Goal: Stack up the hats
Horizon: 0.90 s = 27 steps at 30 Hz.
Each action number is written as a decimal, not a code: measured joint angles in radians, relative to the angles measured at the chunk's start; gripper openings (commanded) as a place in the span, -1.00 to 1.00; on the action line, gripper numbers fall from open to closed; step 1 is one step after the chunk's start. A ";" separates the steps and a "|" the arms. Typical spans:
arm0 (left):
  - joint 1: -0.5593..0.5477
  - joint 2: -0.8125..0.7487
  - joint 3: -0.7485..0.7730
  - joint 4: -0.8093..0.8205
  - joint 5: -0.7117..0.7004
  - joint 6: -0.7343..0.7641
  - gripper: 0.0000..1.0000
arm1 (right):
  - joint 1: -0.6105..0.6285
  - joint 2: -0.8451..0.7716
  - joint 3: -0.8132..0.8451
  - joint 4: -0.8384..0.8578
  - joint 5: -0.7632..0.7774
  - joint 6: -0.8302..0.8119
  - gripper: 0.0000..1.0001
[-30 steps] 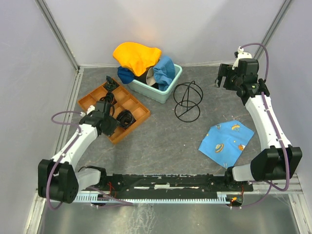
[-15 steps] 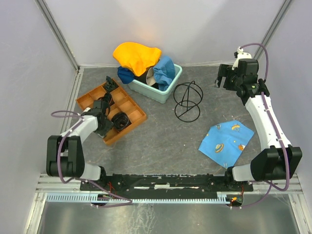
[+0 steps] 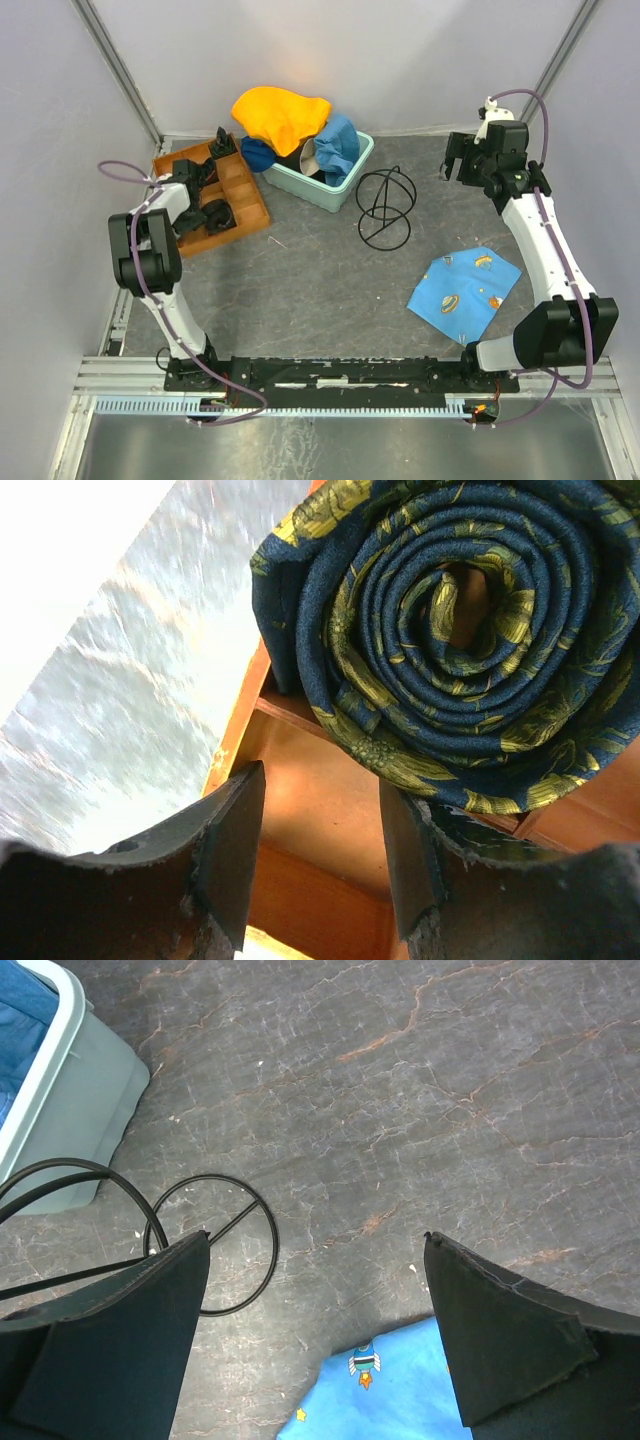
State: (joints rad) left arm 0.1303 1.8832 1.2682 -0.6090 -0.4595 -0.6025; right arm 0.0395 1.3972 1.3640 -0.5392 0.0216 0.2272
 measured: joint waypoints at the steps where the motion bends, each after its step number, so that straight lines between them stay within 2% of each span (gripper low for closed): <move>1: 0.005 0.026 0.032 -0.002 -0.026 0.024 0.16 | 0.000 0.005 0.000 -0.001 -0.003 0.000 0.92; 7: 0.049 0.110 0.161 -0.010 -0.122 0.133 0.17 | 0.000 0.036 0.004 -0.021 -0.011 0.000 0.92; 15: 0.172 0.115 0.223 -0.005 -0.220 0.260 0.26 | 0.000 0.068 0.045 -0.052 -0.020 0.000 0.91; 21: 0.198 0.102 0.256 -0.005 -0.192 0.292 0.36 | 0.000 0.076 0.064 -0.066 -0.022 0.000 0.93; 27: 0.160 -0.058 0.258 -0.036 -0.067 0.275 0.38 | 0.000 0.111 0.125 -0.139 0.000 0.002 0.95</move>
State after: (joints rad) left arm 0.2905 1.8248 1.5261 -0.6449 -0.5266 -0.3279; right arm 0.0395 1.5078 1.4887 -0.6785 0.0212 0.2287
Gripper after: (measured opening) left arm 0.688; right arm 0.973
